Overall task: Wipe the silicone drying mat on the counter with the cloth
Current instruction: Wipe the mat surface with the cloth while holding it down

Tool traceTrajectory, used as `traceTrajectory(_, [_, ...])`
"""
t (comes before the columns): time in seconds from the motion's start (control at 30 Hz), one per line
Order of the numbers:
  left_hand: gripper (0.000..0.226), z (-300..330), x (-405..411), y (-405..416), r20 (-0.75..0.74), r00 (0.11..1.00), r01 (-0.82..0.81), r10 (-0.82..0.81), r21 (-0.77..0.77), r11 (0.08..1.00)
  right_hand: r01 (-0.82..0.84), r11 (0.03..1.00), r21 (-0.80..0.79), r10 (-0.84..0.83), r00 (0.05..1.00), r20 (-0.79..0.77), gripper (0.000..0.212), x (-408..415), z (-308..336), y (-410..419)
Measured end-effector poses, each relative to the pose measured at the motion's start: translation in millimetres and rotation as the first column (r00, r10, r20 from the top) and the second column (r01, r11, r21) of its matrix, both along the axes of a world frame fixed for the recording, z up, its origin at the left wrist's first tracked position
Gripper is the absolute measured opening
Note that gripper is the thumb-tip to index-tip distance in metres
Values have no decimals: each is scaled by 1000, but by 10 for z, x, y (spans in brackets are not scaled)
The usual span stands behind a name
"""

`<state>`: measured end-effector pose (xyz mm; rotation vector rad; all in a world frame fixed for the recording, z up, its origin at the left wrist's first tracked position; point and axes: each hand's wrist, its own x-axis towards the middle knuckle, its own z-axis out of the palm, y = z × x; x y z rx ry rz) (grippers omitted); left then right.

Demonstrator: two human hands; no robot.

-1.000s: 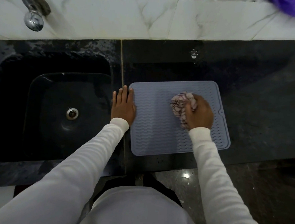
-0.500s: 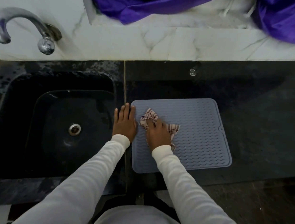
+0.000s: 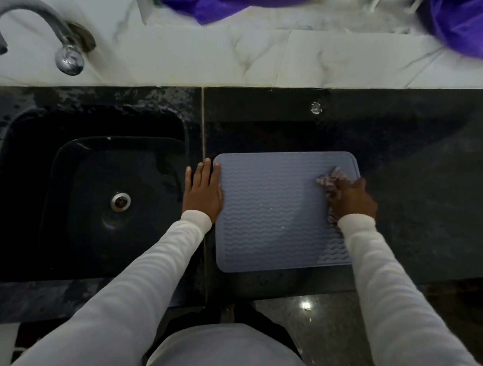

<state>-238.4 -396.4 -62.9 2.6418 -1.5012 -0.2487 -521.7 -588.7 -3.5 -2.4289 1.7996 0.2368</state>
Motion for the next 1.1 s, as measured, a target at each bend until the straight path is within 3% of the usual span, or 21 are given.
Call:
traceTrajectory(0.43, [58,-19,-3,-15,4,1000,3,-3,0,1000,201,980,-14,-199,976,94,43,-122,167,-235])
traceTrajectory(0.5, [57,-21,-1,-28,4,1000,2,-2,-1,1000,147,989,-15,-143,978,153,41,107,288,-119])
traceTrajectory(0.67, [58,5,3,-29,-1,1000,3,-3,30,1000,-209,978,-20,207,940,271,42,889,340,644])
traceTrajectory(0.77, [64,58,-15,-36,-32,999,-22,23,50,998,-466,882,-67,470,866,170,48,1246,-38,1197])
traceTrajectory(0.9, [63,53,-58,-40,-29,999,-34,36,80,996,-373,922,-105,387,885,260,45,1353,-380,1590])
traceTrajectory(1.1, [64,23,-105,-23,-12,999,-50,51,91,995,-424,897,-126,441,880,176,32,1435,-336,1558])
